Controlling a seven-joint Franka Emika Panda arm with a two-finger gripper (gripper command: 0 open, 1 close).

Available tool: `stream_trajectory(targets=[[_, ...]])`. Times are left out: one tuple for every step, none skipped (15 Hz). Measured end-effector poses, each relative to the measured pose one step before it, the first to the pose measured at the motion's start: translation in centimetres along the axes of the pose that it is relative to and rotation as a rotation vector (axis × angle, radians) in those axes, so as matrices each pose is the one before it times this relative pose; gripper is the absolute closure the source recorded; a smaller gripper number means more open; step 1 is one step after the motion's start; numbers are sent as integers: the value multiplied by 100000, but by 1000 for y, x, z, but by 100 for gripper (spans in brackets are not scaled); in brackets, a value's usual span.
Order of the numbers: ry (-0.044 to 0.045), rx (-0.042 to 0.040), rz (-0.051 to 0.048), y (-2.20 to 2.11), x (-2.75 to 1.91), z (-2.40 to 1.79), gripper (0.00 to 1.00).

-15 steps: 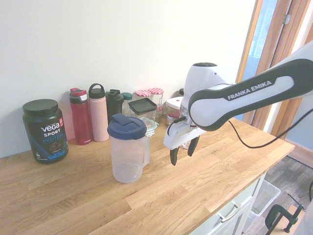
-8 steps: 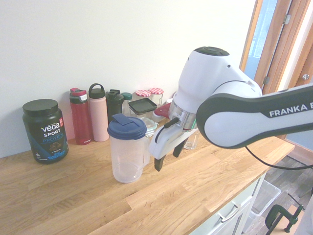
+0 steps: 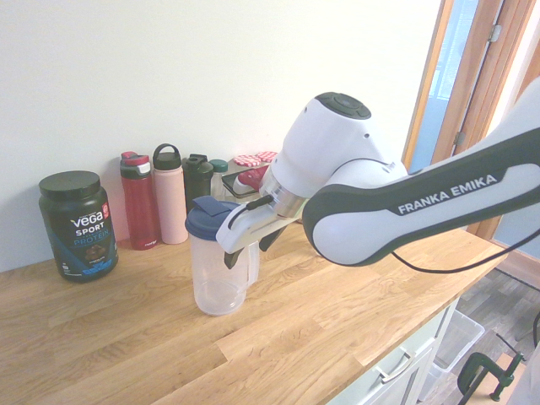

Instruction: Pour me some water

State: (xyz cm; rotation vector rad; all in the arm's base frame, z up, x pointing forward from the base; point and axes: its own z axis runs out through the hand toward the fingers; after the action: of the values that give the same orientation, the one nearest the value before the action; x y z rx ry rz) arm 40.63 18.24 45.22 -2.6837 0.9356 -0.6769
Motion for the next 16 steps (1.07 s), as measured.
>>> stream_trajectory(targets=[[-518, 31, 852, -18, 574, 337, 100], [-381, 51, 357, -141, 246, 167, 100], [-260, 105, 172, -59, 102, 54, 100], [-163, 104, -118, -57, -49, 0, 100], [-247, -59, -209, -38, -111, 75, 100], [-247, -154, -83, -2, -62, 115, 100], [-254, -227, -18, 28, -20, 146, 100], [-284, -224, -52, 18, -41, 151, 100], [-258, -218, -6, 21, -29, 143, 100], [-181, -145, -11, -1, -6, 107, 100], [-57, -18, -121, -62, 13, 48, 100], [94, 198, -64, -110, 48, -60, 100], [71, 98, -116, -81, 36, -26, 100], [12, -53, -184, -27, 2, 40, 100], [-88, -34, -81, -26, 3, 87, 100], [-72, 28, -124, -58, 19, 105, 100]])
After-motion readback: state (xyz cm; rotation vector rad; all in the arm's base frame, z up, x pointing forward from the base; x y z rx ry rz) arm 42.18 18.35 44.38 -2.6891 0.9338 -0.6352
